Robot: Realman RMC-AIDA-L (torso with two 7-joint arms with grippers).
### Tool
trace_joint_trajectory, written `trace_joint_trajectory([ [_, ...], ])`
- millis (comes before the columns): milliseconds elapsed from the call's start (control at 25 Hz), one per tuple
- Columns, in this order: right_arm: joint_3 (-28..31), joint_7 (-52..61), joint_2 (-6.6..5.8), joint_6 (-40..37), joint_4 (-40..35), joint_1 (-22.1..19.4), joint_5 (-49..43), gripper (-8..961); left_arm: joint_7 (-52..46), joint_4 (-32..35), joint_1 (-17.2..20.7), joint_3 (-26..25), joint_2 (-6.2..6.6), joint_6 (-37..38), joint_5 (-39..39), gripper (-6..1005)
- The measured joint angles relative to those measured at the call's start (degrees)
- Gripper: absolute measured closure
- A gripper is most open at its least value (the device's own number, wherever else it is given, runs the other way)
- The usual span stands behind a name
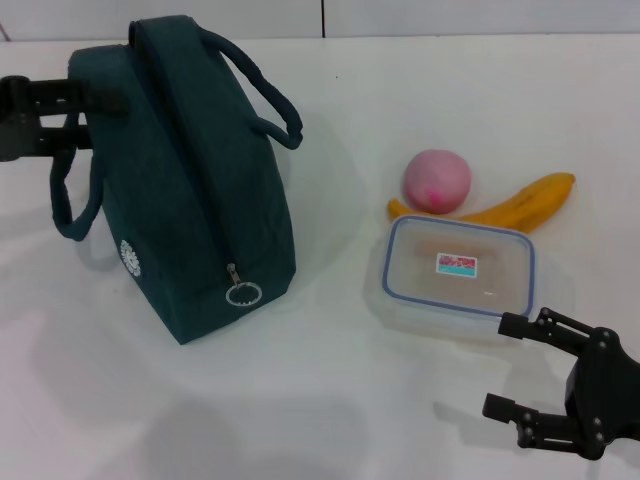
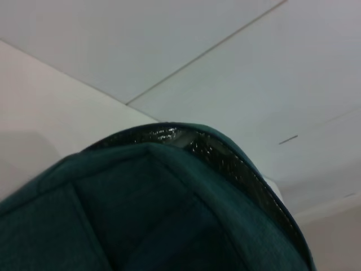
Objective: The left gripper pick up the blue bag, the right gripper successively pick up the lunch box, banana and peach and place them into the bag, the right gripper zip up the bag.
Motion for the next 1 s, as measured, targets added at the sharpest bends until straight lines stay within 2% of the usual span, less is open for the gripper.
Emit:
trace_joint_trajectory([
  [400, 0.4, 0.0, 0.0, 0.2, 0.5, 0.0, 0.0, 98, -1.2, 0.2, -1.5, 1.3, -0.18, 0.0, 0.3, 249],
  [640, 0.5, 0.0, 0.0, -0.1, 0.6, 0.0, 0.1, 99, 1.1, 0.4, -1.7, 4.5, -0.27, 0.0, 0.4, 262],
  [840, 0.5, 0.0, 0.0, -0.1, 0.9, 0.0, 0.1, 98, 0.6, 0.5, -1.9, 5.5, -0.32, -0.1, 0.3, 479],
  [1000, 0.5, 0.0, 0.0, -0.3, 1.7, 0.0, 0.8, 98, 0.2, 0.5, -1.9, 5.5, 0.15, 0.2, -0.1, 640],
])
